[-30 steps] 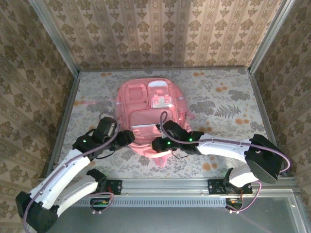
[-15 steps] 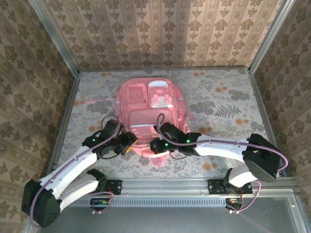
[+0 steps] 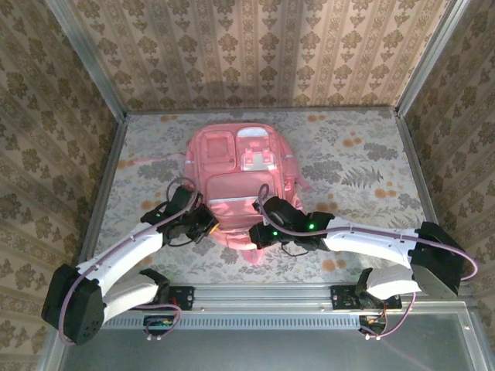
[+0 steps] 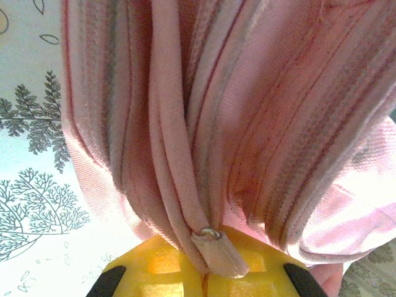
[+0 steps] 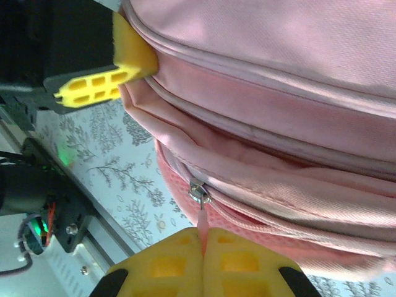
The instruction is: Pack books, pencil case, and school supplies into a backpack
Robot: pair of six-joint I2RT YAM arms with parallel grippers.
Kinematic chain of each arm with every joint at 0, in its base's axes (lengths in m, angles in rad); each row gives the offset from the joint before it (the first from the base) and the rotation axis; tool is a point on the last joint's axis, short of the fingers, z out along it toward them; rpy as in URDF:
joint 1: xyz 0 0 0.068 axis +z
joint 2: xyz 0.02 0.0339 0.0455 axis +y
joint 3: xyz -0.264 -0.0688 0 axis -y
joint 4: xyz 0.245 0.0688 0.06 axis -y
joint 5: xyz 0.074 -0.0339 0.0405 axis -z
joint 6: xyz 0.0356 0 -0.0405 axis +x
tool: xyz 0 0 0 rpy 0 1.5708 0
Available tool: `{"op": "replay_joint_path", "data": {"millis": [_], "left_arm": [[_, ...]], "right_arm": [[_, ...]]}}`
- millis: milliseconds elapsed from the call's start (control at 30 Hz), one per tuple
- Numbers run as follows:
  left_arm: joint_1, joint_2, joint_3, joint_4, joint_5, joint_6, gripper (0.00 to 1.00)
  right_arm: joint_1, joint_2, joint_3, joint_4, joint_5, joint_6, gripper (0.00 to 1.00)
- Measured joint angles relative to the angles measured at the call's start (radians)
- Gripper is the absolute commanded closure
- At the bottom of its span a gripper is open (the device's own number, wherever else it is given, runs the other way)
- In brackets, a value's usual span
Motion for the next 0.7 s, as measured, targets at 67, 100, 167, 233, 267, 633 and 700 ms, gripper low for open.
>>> {"op": "replay_joint_path", "data": {"millis": [67, 100, 167, 233, 267, 633, 700], "left_arm": [[0.01, -0.003, 0.0, 0.001, 0.001, 0.001, 1.0], [0.016, -0.006, 0.0, 0.0, 0.003, 0.001, 1.0], [0.029, -0.017, 0.0, -0.002, 0.008, 0.001, 1.0], [0.041, -0.031, 0.0, -0.006, 0.014, 0.002, 1.0], [0.048, -0.039, 0.0, -0.008, 0.018, 0.002, 1.0], [0.084, -0.08, 0.011, -0.03, 0.057, 0.019, 1.0], [0.103, -0.093, 0.02, -0.043, 0.064, 0.028, 1.0]], "right_arm": [[0.0, -0.015, -0.007, -0.016, 0.014, -0.013, 1.0], [0.0, -0.026, -0.011, -0.027, 0.024, -0.018, 1.0], [0.0, -0.051, -0.025, -0.042, 0.042, -0.029, 1.0], [0.0, -0.08, -0.042, -0.055, 0.062, -0.039, 1.0], [0.0, -0.095, -0.051, -0.061, 0.073, -0.042, 1.0], [-0.036, -0.218, -0.143, -0.081, 0.143, -0.065, 1.0], [-0.056, -0.235, -0.157, -0.081, 0.145, -0.069, 1.0]]}}
